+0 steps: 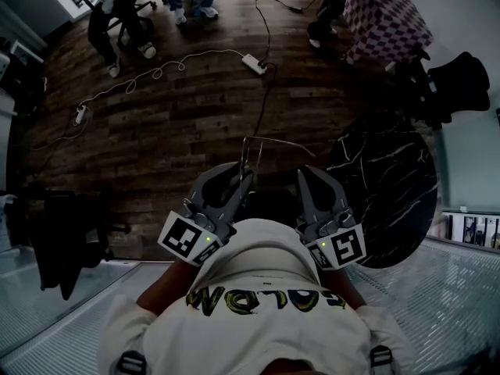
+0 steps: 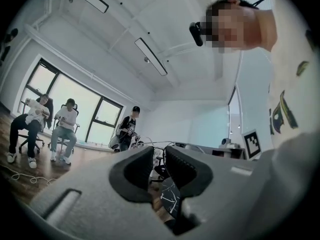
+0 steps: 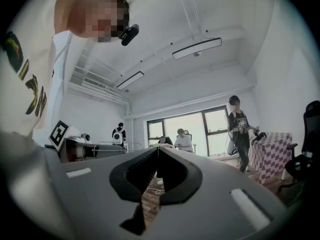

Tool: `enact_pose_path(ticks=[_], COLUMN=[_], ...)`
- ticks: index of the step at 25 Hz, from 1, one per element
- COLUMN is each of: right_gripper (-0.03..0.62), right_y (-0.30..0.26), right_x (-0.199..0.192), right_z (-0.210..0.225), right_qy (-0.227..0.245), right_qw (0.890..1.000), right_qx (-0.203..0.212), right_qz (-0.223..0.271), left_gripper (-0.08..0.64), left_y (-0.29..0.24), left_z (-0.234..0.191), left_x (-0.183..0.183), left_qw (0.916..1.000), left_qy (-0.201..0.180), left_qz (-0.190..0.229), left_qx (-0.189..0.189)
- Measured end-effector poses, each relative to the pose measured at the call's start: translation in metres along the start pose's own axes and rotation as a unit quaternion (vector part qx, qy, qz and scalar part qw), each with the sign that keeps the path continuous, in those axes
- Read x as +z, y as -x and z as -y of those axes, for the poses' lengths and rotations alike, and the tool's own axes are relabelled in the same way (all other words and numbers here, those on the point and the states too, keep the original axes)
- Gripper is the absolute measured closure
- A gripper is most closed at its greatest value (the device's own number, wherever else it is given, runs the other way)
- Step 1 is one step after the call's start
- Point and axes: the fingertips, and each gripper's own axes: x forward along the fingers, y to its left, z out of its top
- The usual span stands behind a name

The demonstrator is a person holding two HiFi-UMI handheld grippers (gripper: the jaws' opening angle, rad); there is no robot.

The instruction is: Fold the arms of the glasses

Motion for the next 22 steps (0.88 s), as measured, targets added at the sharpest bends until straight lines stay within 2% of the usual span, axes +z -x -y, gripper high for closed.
enact_pose_path(ticks=[6, 13, 19, 22], right_gripper=[0.569, 0.489, 0.488, 0.522], right_y=[0.006, 0.001, -0.001, -0.001], right_x=[-0.003, -0.011, -0.013, -0.014], right_z=[0.022, 0.034, 0.042, 0.043], right_qy=[0.011, 0.017, 0.010, 0.008], right_qw=[1.000, 0.999, 0.999, 1.000], right_qx=[-0.019, -0.013, -0.017, -0.018], right_qz=[-0.005, -0.025, -0.025, -0.024], left_gripper=[0.480, 0.480, 0.480, 0.480], left_y=[0.002, 0.004, -0.002, -0.004], left_z=[-0.009, -0.004, 0.010, 0.014], left_x=[0.004, -0.001, -0.004, -0.007], left_qw=[0.9999, 0.9999, 0.9997, 0.9995], left_qy=[0.002, 0.012, 0.020, 0.025], left_qz=[0.002, 0.000, -0.003, -0.005], left_qx=[0.014, 0.004, -0.013, -0.017])
